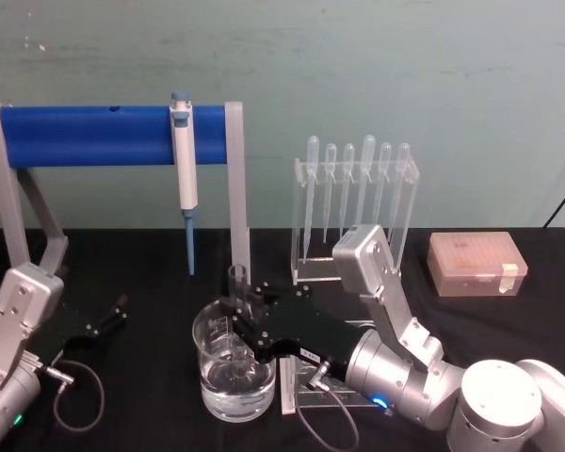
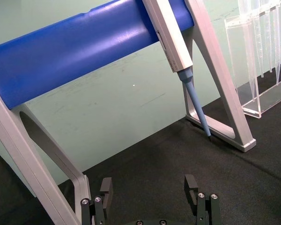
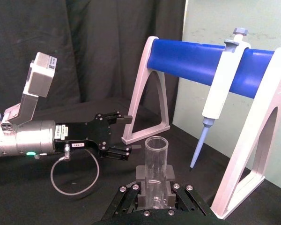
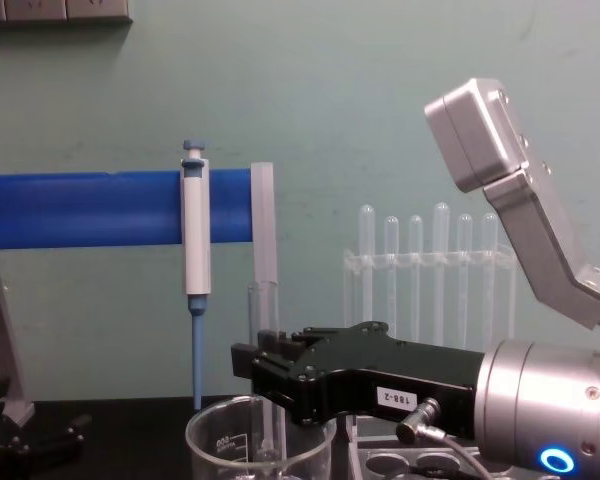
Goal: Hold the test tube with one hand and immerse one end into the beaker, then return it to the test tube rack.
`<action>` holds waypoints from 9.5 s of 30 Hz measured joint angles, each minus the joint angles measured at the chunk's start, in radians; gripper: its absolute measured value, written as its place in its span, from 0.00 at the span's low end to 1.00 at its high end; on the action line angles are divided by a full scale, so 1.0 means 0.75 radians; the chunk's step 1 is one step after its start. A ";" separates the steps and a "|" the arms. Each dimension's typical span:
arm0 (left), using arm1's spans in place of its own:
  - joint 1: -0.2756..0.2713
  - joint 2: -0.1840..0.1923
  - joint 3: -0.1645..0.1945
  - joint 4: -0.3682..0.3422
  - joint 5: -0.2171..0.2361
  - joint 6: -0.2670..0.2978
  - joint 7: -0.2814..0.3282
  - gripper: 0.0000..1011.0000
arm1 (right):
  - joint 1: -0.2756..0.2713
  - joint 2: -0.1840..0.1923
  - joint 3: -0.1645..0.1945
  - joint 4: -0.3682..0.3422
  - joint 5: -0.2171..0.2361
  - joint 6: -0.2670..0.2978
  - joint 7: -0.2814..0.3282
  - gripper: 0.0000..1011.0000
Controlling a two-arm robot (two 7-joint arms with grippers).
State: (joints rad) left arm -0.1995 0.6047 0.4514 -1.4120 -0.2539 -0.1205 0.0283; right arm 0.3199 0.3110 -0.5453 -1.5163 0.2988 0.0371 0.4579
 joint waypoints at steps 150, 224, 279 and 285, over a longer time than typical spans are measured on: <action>0.000 0.000 0.000 0.000 0.000 0.000 0.000 0.99 | -0.147 0.203 0.269 -0.317 0.128 0.165 -0.166 0.22; 0.000 0.000 0.000 0.000 0.000 0.000 0.000 0.99 | -0.189 0.114 0.271 -0.215 0.044 0.127 -0.142 0.64; 0.000 0.000 0.000 0.000 0.000 0.000 0.000 0.99 | -0.473 0.052 0.594 -0.146 -0.330 -0.030 -0.558 0.99; 0.000 0.000 0.000 0.000 0.000 0.000 0.000 0.99 | -0.472 0.054 0.593 -0.147 -0.329 -0.030 -0.557 0.99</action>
State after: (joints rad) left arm -0.1995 0.6047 0.4514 -1.4120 -0.2539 -0.1205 0.0283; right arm -0.0342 0.3513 -0.1005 -1.6269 0.0520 0.0147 0.0399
